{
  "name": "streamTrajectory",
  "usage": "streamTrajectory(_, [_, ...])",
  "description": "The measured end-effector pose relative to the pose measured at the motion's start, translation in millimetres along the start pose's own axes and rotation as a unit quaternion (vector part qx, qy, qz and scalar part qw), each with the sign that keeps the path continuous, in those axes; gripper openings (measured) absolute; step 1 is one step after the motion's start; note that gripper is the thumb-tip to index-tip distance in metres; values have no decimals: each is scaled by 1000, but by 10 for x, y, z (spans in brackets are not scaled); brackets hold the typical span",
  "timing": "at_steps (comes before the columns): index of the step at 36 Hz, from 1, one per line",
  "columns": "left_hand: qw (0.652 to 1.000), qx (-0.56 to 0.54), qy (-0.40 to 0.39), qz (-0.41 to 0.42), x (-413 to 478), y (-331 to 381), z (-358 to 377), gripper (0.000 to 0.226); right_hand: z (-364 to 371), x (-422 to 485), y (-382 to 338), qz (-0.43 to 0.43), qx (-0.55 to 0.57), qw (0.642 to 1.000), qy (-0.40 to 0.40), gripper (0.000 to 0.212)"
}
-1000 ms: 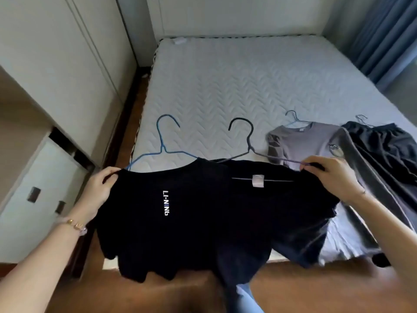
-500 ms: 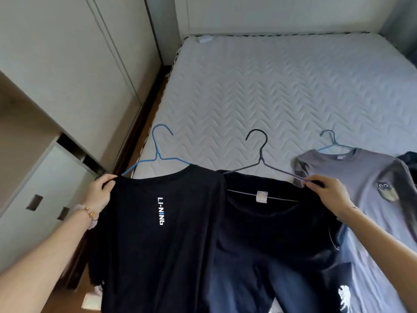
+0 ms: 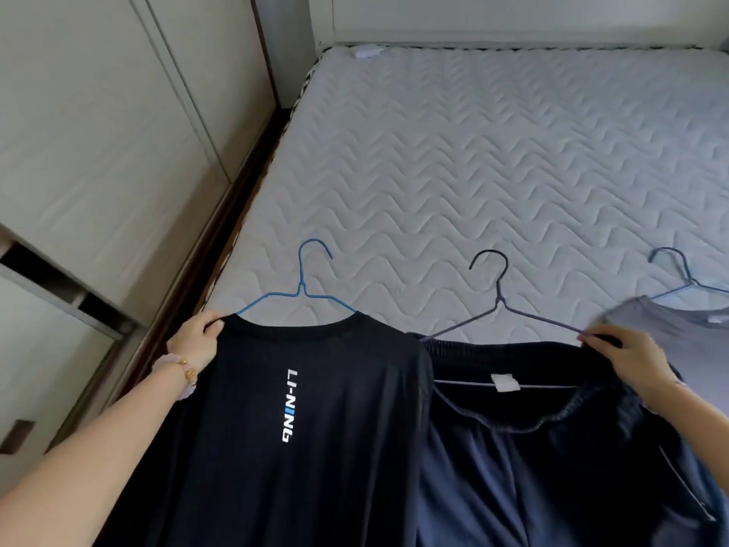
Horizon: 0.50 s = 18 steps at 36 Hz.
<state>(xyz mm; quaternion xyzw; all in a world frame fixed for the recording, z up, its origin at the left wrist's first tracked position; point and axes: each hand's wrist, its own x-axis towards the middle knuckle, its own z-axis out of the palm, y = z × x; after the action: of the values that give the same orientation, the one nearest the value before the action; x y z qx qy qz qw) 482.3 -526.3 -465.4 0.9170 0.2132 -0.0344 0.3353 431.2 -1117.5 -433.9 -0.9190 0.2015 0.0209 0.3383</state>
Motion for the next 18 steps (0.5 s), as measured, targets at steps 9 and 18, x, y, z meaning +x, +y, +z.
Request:
streamTrajectory(9, [998, 64, 15, -22, 522, -67, 702, 28, 491, 488, 368, 30, -22, 999, 12, 19])
streamTrajectory(18, [998, 54, -34, -6, 414, -138, 920, 29, 653, 420, 338, 45, -115, 991, 41, 32])
